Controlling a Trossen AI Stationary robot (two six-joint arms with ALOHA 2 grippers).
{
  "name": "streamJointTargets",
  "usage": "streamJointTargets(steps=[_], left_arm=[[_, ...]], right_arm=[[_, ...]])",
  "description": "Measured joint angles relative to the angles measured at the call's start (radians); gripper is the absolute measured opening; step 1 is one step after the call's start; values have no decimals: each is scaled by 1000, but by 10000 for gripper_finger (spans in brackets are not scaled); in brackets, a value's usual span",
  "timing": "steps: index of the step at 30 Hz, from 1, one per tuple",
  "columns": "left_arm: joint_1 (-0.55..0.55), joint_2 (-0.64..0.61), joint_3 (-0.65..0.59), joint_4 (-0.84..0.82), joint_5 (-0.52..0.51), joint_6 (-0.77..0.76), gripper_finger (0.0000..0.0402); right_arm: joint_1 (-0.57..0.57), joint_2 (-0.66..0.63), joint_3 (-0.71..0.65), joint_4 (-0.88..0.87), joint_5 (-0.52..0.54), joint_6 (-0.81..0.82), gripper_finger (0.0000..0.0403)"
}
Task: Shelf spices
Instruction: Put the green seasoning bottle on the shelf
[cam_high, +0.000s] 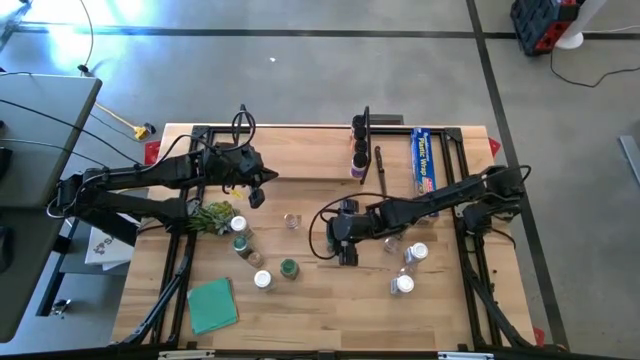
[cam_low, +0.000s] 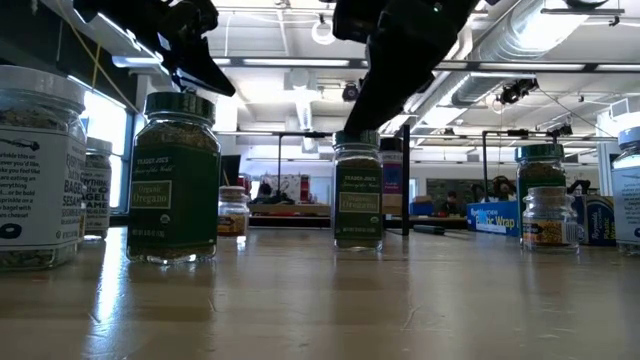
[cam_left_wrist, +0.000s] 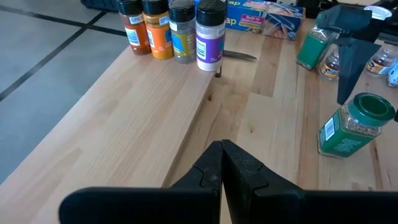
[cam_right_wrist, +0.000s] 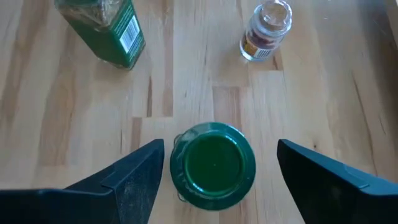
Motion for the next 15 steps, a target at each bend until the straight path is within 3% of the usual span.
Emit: streamJointTargets(steps=[7, 15], left_arm=[[0, 0, 0, 0, -1, 0, 1], [0, 0, 0, -1, -1, 0, 1]], right_arm=[[0, 26, 1, 7, -27, 12, 280], [0, 32, 1, 10, -27, 12, 200]])
